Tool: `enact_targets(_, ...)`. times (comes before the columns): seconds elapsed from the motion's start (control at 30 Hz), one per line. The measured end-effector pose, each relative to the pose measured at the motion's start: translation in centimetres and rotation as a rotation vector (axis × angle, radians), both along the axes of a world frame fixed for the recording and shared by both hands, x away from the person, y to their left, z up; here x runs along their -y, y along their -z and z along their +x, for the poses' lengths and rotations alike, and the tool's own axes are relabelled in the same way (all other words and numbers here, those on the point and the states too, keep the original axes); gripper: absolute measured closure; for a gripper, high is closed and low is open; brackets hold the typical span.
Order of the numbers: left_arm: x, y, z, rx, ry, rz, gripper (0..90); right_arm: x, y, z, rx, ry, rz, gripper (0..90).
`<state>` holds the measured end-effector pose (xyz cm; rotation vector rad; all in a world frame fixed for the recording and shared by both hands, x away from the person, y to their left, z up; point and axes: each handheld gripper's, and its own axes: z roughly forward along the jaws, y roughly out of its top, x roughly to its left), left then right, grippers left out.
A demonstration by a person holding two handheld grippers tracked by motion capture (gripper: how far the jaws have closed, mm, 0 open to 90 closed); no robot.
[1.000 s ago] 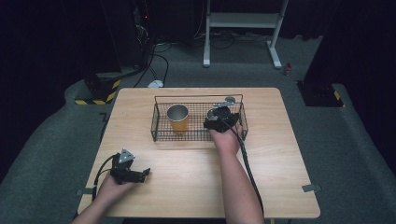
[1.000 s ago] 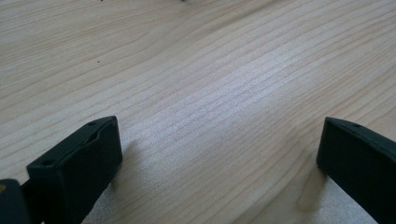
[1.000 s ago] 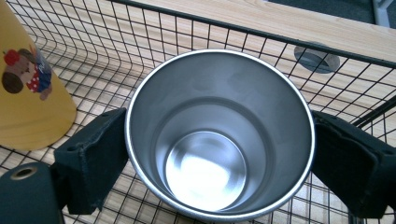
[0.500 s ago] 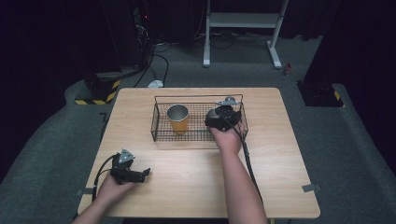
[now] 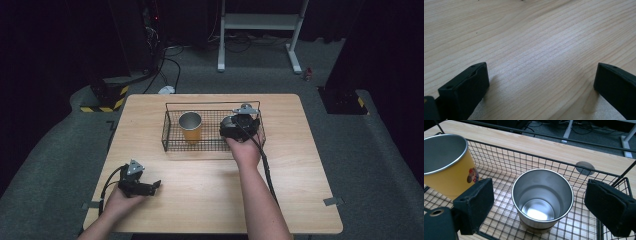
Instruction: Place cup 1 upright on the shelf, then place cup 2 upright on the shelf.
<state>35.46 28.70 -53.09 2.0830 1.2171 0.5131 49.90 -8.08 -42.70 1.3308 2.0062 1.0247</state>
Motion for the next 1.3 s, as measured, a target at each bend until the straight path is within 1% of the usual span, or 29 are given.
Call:
enact_targets(0.13, 0.0, 0.0, 0.0, -0.001, 0.0, 0.0, 0.4, 0.0, -0.1, -0.4, 0.0, -0.007, 0.013, 9.3)
enact_targets(0.27, 0.0, 0.0, 0.0, 0.0, 0.0, 0.0, 0.4, -0.1, -0.1, -1.0, 0.016, -0.02, 0.019, 9.4)
enact_targets(0.4, 0.0, 0.0, 0.0, 0.0, -0.001, 0.0, 0.4, -0.2, 0.0, -1.5, 0.018, -0.027, 0.034, 9.3)
enact_targets(0.6, 0.0, 0.0, 0.0, 0.0, -0.001, 0.0, 0.4, 0.0, -0.1, -2.4, 0.032, -0.033, 0.034, 9.4)
enact_targets(0.63, 0.0, 0.0, 0.0, 0.0, -0.001, 0.0, 0.4, 0.1, -0.1, -2.7, 0.035, -0.031, 0.027, 9.4)
enact_targets(0.83, 0.0, 0.0, 0.0, 0.0, -0.001, 0.001, 0.4, 0.9, 0.4, -3.8, 0.044, -0.026, 0.01, 9.4)
enact_targets(0.87, 0.0, 0.0, -0.1, -0.001, -0.004, -0.001, 0.5, 1.0, 0.5, -4.0, 0.042, -0.028, 0.015, 9.4)
enact_targets(1.0, 0.0, 0.0, -0.1, 0.0, -0.004, 0.001, 0.5, 1.5, 1.0, -4.8, 0.046, -0.029, 0.01, 9.4)
enact_targets(1.17, 0.0, 0.0, -0.1, 0.0, -0.005, 0.001, 0.5, 2.6, 1.7, -6.2, 0.054, -0.031, 0.01, 9.6)
enact_targets(1.3, 0.0, 0.0, -0.1, 0.0, -0.003, 0.002, 0.6, 3.8, 2.5, -7.4, 0.042, -0.023, 0.014, 9.7)
